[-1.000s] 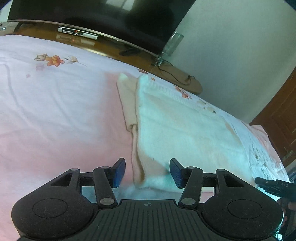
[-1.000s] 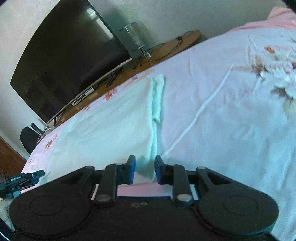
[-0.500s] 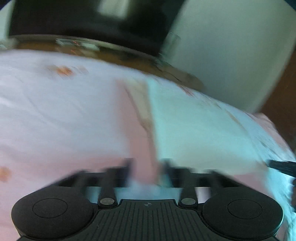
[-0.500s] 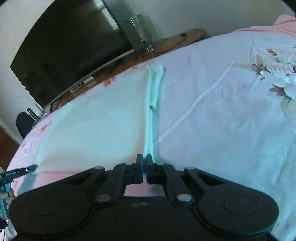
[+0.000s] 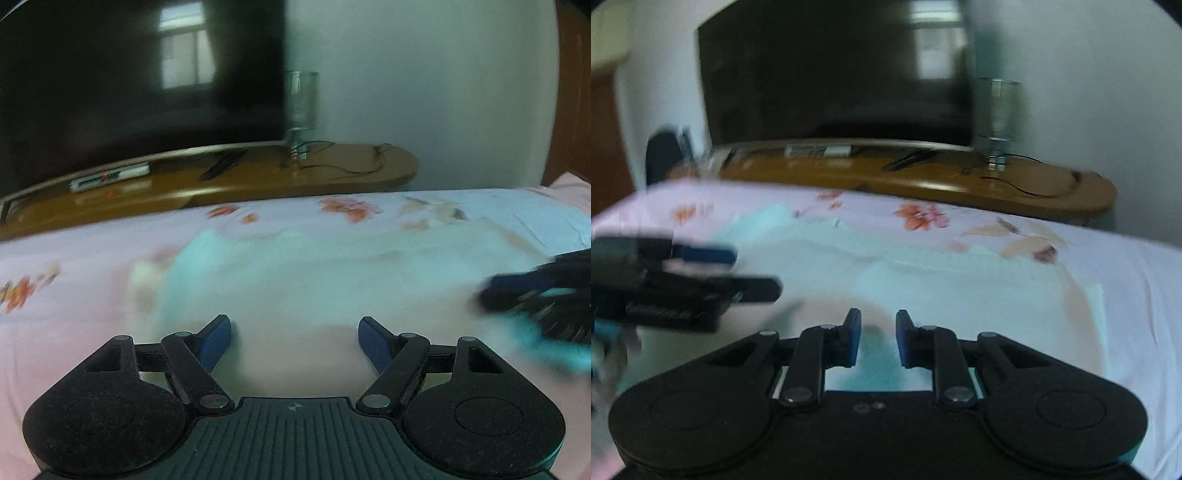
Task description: Fold small clothes
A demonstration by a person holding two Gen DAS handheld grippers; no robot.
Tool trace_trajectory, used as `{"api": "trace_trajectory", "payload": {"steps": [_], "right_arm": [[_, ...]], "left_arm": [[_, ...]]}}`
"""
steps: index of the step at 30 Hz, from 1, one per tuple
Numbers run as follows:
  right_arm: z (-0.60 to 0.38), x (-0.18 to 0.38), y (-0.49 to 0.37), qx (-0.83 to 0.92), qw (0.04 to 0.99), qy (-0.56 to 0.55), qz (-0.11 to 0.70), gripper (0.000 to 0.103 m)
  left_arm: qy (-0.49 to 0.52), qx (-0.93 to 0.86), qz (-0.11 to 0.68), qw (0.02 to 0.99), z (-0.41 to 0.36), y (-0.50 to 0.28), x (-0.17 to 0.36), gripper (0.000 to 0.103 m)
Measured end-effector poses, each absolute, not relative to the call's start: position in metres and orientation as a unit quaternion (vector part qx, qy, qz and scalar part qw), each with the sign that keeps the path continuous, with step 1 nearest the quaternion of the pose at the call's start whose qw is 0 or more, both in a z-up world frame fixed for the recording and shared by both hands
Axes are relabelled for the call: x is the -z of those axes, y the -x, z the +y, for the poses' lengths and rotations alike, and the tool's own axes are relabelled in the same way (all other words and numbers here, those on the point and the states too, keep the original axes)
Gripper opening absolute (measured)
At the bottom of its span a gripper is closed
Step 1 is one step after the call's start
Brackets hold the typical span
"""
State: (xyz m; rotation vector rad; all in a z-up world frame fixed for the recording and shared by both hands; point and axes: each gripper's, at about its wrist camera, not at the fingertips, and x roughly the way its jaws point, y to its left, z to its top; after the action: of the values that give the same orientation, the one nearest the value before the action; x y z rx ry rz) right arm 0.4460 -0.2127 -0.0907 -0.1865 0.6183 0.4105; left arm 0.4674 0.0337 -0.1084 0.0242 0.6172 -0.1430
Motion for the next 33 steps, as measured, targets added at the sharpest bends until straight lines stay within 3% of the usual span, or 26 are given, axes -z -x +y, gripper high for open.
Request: {"api": "trace_trajectory", "payload": {"steps": [3, 6, 7, 9, 16, 18, 23, 27, 33], "right_arm": [[-0.264, 0.092, -0.446, -0.136, 0.944, 0.057, 0.295, 0.019], [-0.314, 0.09, -0.446, -0.103, 0.948, 0.004, 0.3, 0.01], [-0.313, 0.083, -0.445, -0.097, 0.951, 0.007, 0.295, 0.011], [-0.299, 0.069, -0.444, -0.09, 0.962, 0.014, 0.257, 0.024], [-0.207, 0.085, -0.488, -0.167, 0.937, 0.059, 0.3, 0.024], [-0.203, 0.093, -0.488, -0.171, 0.935, 0.081, 0.299, 0.025], [-0.273, 0.091, -0.495, -0.067, 0.946, 0.08, 0.306, 0.026], [-0.278, 0.067, -0.468, -0.096, 0.953, 0.068, 0.28, 0.029], [-0.217, 0.075, -0.41, -0.196, 0.931, 0.075, 0.298, 0.026]], "left_arm": [[-0.006, 0.054, 0.304, 0.951, 0.069, -0.456, 0.109, 0.076], [-0.004, 0.034, 0.311, 0.95, 0.08, -0.459, 0.101, 0.076], [0.003, 0.029, 0.296, 0.955, 0.08, -0.465, 0.095, 0.076], [0.026, 0.047, 0.277, 0.959, 0.069, -0.478, 0.081, 0.076], [-0.031, 0.077, 0.359, 0.929, 0.006, -0.55, 0.106, 0.079], [-0.03, 0.067, 0.341, 0.937, 0.018, -0.542, 0.111, 0.087], [0.004, 0.018, 0.328, 0.945, 0.061, -0.531, 0.111, 0.087], [0.016, 0.072, 0.276, 0.958, 0.037, -0.493, 0.084, 0.087], [-0.038, 0.11, 0.297, 0.948, -0.025, -0.448, 0.091, 0.087]]}}
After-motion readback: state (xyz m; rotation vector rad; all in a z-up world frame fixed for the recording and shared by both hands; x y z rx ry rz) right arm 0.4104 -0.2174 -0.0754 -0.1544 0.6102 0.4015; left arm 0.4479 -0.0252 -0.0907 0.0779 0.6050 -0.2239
